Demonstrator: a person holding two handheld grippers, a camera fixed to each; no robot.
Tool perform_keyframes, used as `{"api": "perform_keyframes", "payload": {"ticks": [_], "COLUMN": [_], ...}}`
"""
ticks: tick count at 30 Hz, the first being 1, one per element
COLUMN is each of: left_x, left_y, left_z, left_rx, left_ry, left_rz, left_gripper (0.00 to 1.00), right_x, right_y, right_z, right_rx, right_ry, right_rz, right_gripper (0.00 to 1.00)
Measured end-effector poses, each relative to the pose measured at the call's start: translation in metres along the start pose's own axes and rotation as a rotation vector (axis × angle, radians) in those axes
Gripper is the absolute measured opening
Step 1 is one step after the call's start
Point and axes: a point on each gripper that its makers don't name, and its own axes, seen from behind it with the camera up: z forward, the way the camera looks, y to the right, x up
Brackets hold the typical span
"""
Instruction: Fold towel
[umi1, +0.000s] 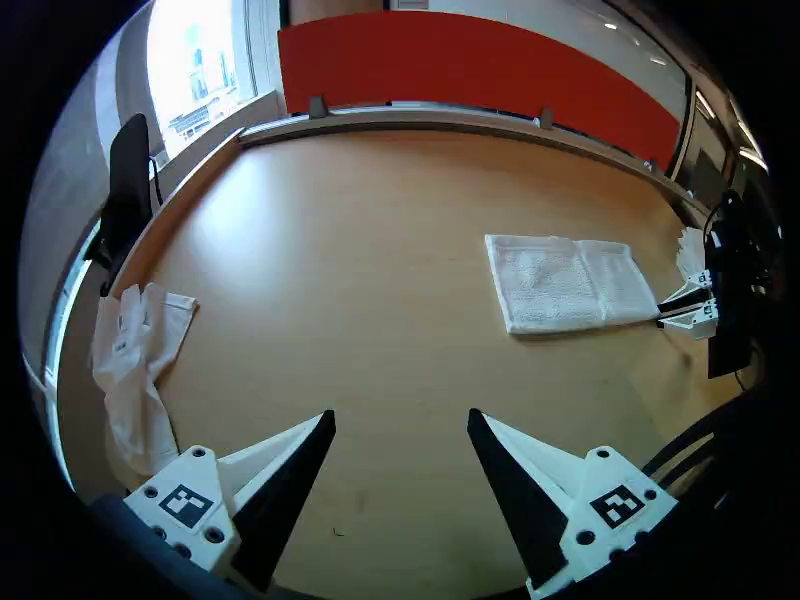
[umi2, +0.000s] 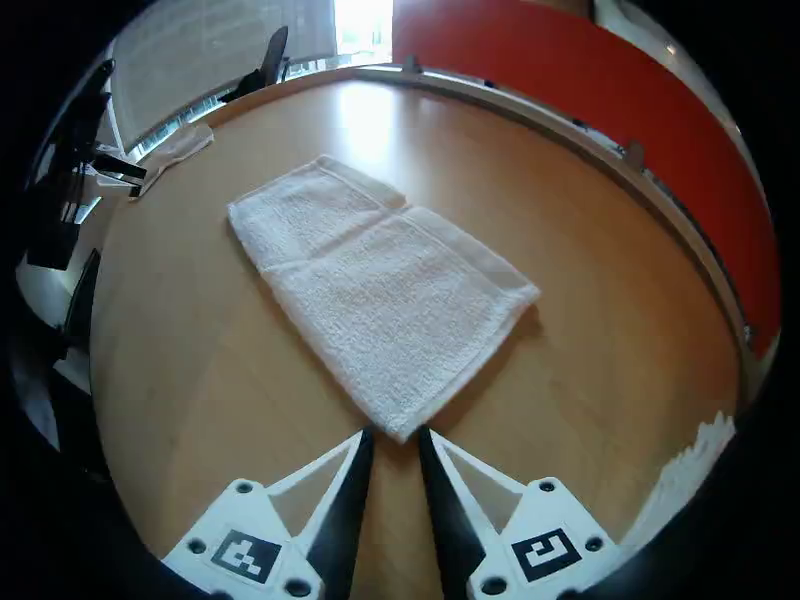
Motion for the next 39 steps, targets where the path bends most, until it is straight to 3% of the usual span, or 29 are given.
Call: {"api": "perform_keyframes", "payload": {"ticks": [6,9,17,31,39], "left_x": [-0.002,-0.004,-0.003,0.008,0.012], "left_y": [0.001,0.001,0.001,0.012,0.019], "left_z": [0.0,0.0,0.001,0.0,-0.001], "left_rx": [0.001,0.001,0.001,-0.013,-0.024], "left_ry": [-0.003,-0.005,-0.005,0.013,0.02], "left_rz": [0.003,0.006,0.008,0.014,0.016], "left_gripper": [0.99,0.99,0.98,0.99,0.99], "right_x": [-0.001,0.0,0.017,0.079,0.095], "right_y": [0.0,0.001,0.005,0.022,0.027], "right_z": [-0.001,-0.001,-0.019,-0.085,-0.114], "right_rx": [0.003,-0.006,-0.047,-0.134,-0.161], "right_ry": [0.006,0.011,0.056,0.193,0.221], "right_rz": [-0.003,-0.004,-0.013,-0.044,-0.084], "right_gripper": [0.1,0.05,0.05,0.06,0.07]}}
